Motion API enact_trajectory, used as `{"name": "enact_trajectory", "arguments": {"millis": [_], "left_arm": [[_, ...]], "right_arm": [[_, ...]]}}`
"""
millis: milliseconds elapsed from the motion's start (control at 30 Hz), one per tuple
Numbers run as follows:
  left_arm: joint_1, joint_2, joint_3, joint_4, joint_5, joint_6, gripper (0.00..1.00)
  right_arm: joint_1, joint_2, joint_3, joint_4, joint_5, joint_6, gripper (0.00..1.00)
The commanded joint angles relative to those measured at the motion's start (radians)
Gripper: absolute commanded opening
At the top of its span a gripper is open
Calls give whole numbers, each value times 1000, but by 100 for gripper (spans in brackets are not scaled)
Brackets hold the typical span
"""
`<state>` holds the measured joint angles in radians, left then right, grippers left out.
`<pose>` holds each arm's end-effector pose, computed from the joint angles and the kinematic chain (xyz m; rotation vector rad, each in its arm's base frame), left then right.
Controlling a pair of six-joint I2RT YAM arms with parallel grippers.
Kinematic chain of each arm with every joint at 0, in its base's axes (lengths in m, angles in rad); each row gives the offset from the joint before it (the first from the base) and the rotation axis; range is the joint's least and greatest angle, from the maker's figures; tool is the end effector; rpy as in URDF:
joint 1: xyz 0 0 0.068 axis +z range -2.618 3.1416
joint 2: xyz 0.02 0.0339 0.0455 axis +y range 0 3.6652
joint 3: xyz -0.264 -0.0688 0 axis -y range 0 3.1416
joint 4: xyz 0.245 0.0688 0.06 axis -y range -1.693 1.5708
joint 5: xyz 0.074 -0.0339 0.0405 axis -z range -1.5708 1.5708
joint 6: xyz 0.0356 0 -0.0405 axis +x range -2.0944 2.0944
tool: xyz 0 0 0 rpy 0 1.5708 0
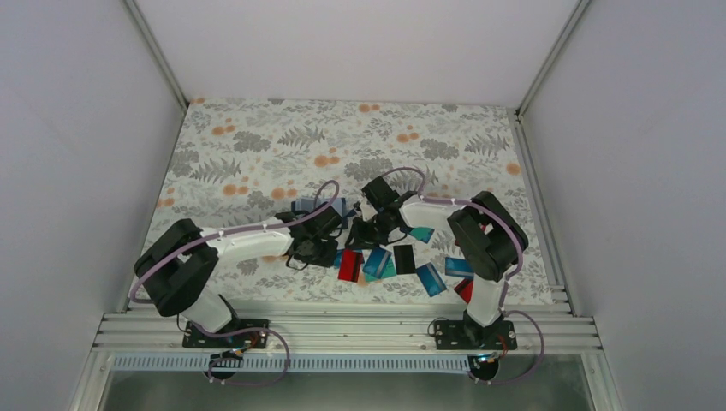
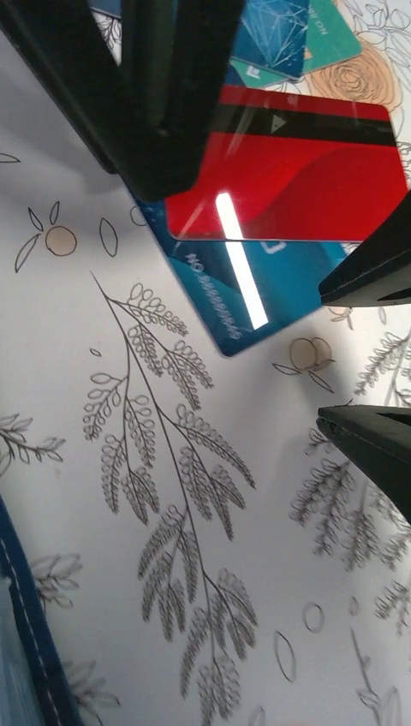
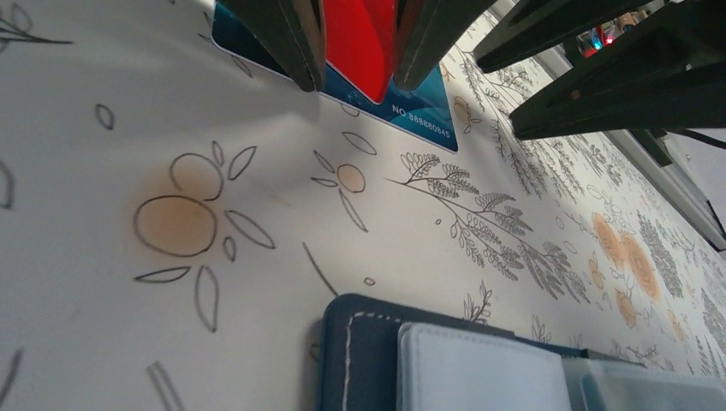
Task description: Put the credit cards into the card holder
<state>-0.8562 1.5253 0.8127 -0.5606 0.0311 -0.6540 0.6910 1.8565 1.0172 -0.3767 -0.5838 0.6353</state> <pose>0.1726 -0.2007 0.1577 0.3023 2.9119 -0.3339 0.2485 0.2310 0.1273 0.2358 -2.8808 -1.0020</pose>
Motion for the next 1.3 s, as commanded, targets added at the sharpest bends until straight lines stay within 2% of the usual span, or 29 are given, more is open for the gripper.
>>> {"name": "enact_trajectory", "arguments": {"millis": [0, 167, 467, 867, 1267], "left_arm": [[15, 47, 13, 77, 52, 47, 30], [19, 106, 12, 97, 53, 52, 27], [21, 113, -20, 119, 56, 36, 26], [22, 123, -30, 131, 72, 40, 24], [22, 110, -56, 135, 64, 18, 24]], "right_arm": [[29, -12, -12, -56, 54, -22, 20], [33, -32, 1, -82, 77, -26, 21], [51, -92, 12, -106, 91, -29, 21], [101, 7, 9, -96, 118, -40, 22], [170, -52, -36, -76, 102, -8, 22]]}}
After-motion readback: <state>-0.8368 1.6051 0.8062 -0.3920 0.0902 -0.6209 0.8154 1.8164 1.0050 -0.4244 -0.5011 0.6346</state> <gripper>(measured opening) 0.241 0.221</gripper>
